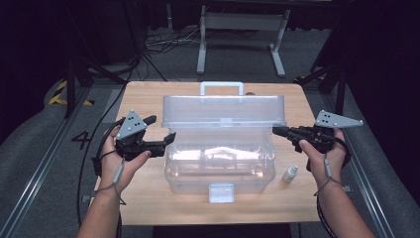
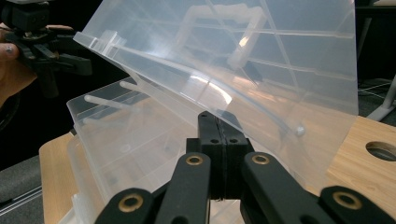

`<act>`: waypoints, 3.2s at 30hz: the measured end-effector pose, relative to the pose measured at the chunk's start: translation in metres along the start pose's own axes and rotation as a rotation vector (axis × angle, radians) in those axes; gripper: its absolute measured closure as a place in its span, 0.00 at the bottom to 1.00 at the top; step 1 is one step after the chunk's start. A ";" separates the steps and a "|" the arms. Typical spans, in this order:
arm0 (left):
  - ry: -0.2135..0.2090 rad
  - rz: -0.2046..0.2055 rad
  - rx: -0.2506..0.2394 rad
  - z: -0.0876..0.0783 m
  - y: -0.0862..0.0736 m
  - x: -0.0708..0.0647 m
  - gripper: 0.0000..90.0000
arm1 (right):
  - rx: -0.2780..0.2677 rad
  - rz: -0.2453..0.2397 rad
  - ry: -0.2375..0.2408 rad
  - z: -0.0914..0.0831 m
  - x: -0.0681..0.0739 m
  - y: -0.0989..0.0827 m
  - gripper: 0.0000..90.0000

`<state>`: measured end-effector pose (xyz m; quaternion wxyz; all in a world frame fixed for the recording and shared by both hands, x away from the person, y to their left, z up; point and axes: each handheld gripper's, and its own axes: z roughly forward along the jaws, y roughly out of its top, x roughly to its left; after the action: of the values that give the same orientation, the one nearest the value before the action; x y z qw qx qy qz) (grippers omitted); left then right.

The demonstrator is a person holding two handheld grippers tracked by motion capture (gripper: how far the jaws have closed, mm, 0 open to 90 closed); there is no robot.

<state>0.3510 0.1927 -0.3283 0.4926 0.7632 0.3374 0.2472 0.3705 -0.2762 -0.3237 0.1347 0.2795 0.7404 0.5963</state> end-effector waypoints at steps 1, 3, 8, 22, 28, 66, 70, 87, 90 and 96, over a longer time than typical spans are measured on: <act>0.010 0.004 -0.002 0.002 -0.001 -0.001 0.24 | 0.001 0.001 -0.002 0.000 0.000 0.000 1.00; 0.015 0.002 0.000 0.004 -0.002 -0.002 0.27 | 0.001 0.000 -0.004 0.000 0.000 0.001 1.00; 0.049 -0.019 -0.008 0.010 -0.004 -0.003 0.24 | 0.000 0.003 -0.003 0.001 0.000 0.001 1.00; 0.116 -0.081 -0.028 0.016 -0.009 -0.003 0.29 | -0.007 0.007 -0.009 0.002 -0.002 0.004 1.00; 0.166 -0.088 -0.021 0.023 -0.008 -0.006 0.38 | -0.012 0.014 -0.017 0.003 -0.003 0.006 1.00; 0.388 -0.154 -0.095 0.040 0.017 -0.021 0.76 | -0.014 0.026 -0.025 0.003 -0.001 0.006 1.00; 0.407 -0.156 -0.101 0.041 0.018 -0.023 0.79 | -0.016 0.026 -0.023 0.003 -0.001 0.006 1.00; 0.467 -0.193 -0.076 0.046 0.027 -0.023 0.84 | -0.036 0.032 -0.009 -0.007 0.005 0.008 1.00; 0.471 -0.201 -0.065 0.048 0.031 -0.021 0.84 | -0.037 0.033 -0.008 -0.012 0.007 0.008 1.00; 0.465 -0.211 -0.070 0.052 0.036 -0.014 0.84 | -0.037 0.040 -0.028 -0.022 0.007 0.004 1.00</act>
<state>0.3891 0.1413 -0.3163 0.4511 0.6288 0.5106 0.3747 0.3536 -0.2893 -0.3137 0.1381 0.3001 0.7216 0.6085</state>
